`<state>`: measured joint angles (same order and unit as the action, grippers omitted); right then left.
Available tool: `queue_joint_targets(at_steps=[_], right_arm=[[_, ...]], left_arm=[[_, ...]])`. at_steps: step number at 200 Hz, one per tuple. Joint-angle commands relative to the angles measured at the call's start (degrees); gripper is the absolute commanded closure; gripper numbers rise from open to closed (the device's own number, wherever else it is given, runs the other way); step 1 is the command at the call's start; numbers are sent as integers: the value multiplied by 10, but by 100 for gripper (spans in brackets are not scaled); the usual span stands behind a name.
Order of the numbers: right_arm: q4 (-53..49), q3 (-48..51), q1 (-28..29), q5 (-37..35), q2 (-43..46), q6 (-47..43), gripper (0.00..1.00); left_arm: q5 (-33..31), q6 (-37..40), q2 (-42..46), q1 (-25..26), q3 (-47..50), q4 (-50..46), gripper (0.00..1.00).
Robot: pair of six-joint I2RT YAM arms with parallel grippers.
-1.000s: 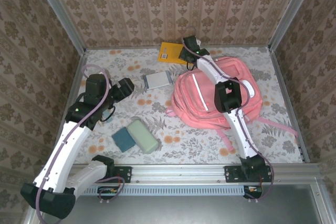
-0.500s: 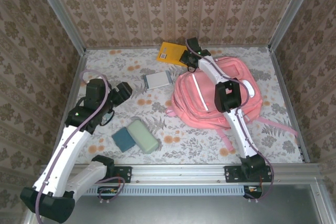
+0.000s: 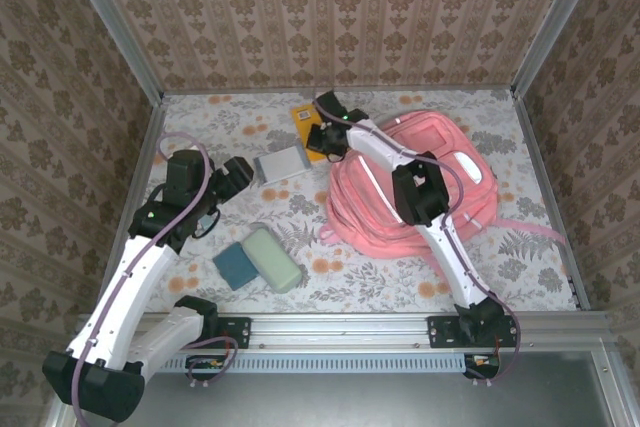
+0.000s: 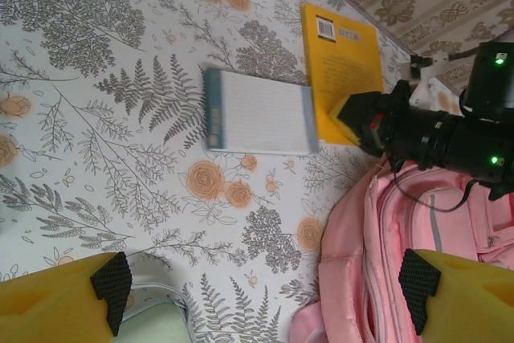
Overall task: Pack the student bag
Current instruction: Move the book to the center of the table.
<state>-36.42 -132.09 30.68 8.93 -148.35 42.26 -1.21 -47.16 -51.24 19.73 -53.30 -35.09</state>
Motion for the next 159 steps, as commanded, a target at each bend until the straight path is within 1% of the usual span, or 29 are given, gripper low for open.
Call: queue_joint_targets(at_steps=[1, 46, 74, 86, 130, 159], right_arm=[[-84, 47, 44, 45, -10, 9, 100], [-59, 126, 92, 55, 37, 25, 100], [-28, 205, 105, 52, 87, 39, 100], [-9, 233, 108, 61, 108, 45, 100], [-3, 271, 110, 51, 171, 37, 100], [-4, 275, 104, 29, 202, 3, 100]], left_arm=[[10, -2, 14, -7, 10, 8, 10], [24, 3, 27, -23, 27, 7, 9], [41, 11, 23, -34, 40, 17, 9], [59, 13, 16, -44, 47, 28, 9], [103, 17, -47, -61, 71, 86, 11], [129, -6, -103, -60, 93, 139, 18]])
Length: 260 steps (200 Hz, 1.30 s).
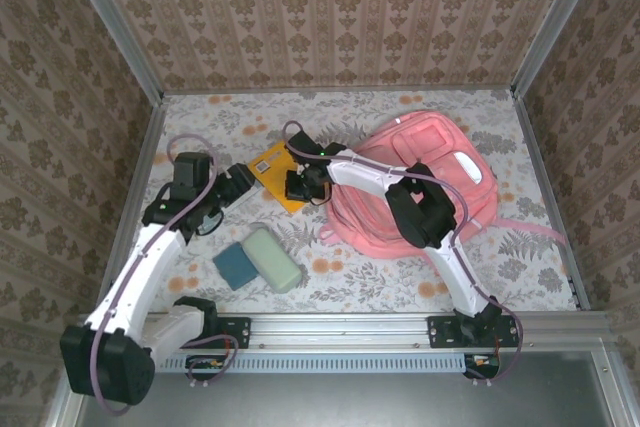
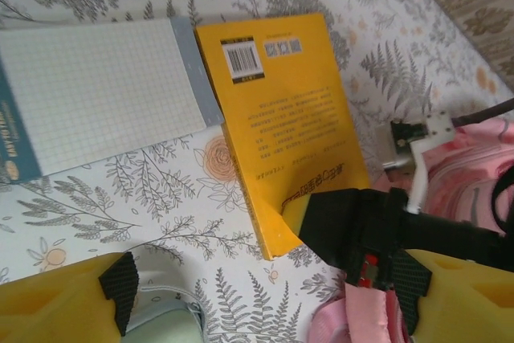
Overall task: Pack the student bag
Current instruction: Move the book to the center of the table, then pick up the book from the center of the table.
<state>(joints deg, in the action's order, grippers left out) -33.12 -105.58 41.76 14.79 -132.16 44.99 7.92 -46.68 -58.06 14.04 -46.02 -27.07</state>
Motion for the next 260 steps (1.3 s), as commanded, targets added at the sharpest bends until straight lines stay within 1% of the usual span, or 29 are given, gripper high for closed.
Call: queue_joint_targets(at_steps=[1, 11, 26, 41, 52, 64, 79, 93, 114, 155, 194, 226, 252, 260], right_arm=[[-36, 10, -7, -30, 42, -25, 100], [-33, 7, -17, -36, 49, -38, 99], [-33, -6, -36, -36, 53, -62, 85], [-31, -23, -54, -39, 51, -94, 79], [-24, -36, -64, -37, 46, -129, 70], [-25, -58, -72, -48, 33, -160, 63], [-46, -103, -79, -62, 1, -192, 58], [-78, -160, -87, -58, -38, -211, 56], [-107, -221, -90, -58, -92, -230, 55], [-124, -272, -91, -46, -152, -241, 54], [-132, -254, -85, -44, -155, -244, 53], [-142, -236, -80, -10, -146, -228, 54], [-119, -193, -73, 11, -119, -210, 60], [-109, -179, -71, 17, -111, -206, 65]], left_arm=[[39, -12, -36, -3, 22, 60, 18], [44, -28, -55, -3, 31, 75, 21], [46, -53, -83, -2, 44, 100, 24], [55, -82, -111, 0, 58, 141, 26], [54, -93, -130, 6, 60, 160, 27], [48, -99, -156, 14, 56, 175, 28], [40, -103, -184, 24, 50, 189, 30], [37, -106, -210, 30, 42, 201, 32], [24, -110, -241, 36, 33, 215, 33], [23, -112, -310, 42, 4, 236, 35], [27, -112, -355, 45, -16, 250, 35], [29, -107, -383, 46, -32, 250, 36], [31, -104, -400, 47, -37, 253, 36], [33, -103, -404, 47, -39, 255, 36]])
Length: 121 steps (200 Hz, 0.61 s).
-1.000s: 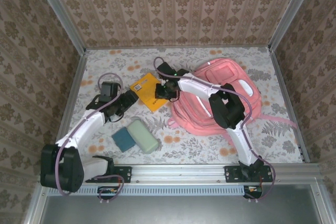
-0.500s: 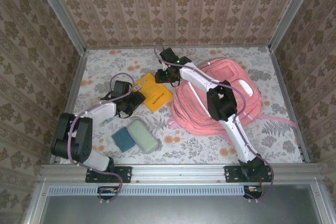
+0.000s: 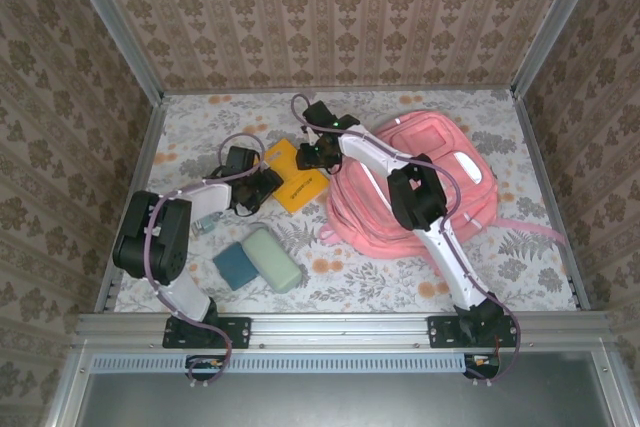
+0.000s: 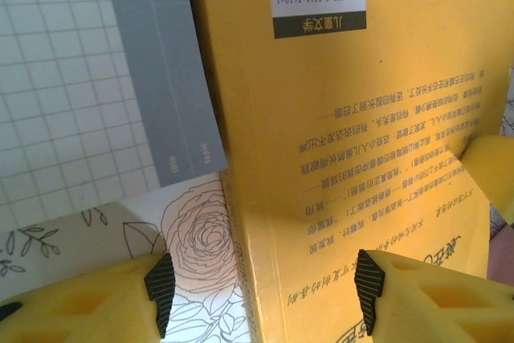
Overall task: Pack the student bag
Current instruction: Pick up the book from the center of the table.
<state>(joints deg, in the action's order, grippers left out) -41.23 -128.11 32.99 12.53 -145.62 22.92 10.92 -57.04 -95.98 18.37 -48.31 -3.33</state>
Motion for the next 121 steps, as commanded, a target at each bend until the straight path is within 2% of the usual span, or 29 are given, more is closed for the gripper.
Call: queue_joint_targets(at_steps=[1, 11, 54, 121], right_arm=[[-28, 47, 18, 40, 25, 16, 65], [-24, 58, 20, 44, 31, 20, 69], [-17, 82, 24, 65, 44, 41, 72], [-8, 94, 24, 72, 52, 52, 72]], left_arm=[[4, 1, -26, 3, -16, 19, 36], [7, 2, -33, 3, -18, 21, 37], [30, -1, -36, 4, -18, 52, 43], [95, 1, 73, 4, 29, 159, 50]])
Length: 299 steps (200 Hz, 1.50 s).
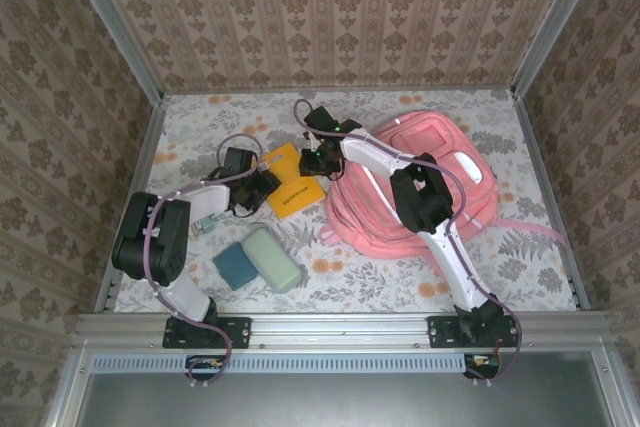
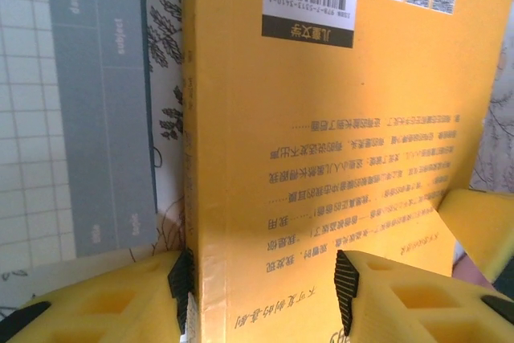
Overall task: Pack the student bag
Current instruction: Pick up the book from the center of the table.
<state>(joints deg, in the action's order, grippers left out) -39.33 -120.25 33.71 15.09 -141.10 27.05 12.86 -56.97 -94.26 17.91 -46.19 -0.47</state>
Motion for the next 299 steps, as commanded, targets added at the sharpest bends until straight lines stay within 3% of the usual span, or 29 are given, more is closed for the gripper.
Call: queue_joint_targets(at_steps=[1, 93, 143, 192, 217, 254, 299], right_arm=[[-27, 15, 18, 46, 7, 11, 72], [-31, 27, 16, 47, 21, 10, 71], [-19, 43, 15, 53, 32, 15, 71], [-16, 56, 12, 42, 56, 13, 69], [-18, 55, 10, 16, 89, 1, 62], [-40, 80, 10, -64, 172, -39, 53], [-54, 212, 10, -162, 297, -91, 47]], left_arm=[[76, 0, 57, 9, 9, 131, 50], [108, 19, 39, 2, 29, 156, 52], [161, -34, -8, -10, 46, 275, 56], [133, 5, 37, -16, 43, 195, 76], [127, 22, 65, -22, 39, 161, 97], [115, 46, 116, -27, 27, 110, 100], [123, 62, 166, -29, 7, 67, 100]])
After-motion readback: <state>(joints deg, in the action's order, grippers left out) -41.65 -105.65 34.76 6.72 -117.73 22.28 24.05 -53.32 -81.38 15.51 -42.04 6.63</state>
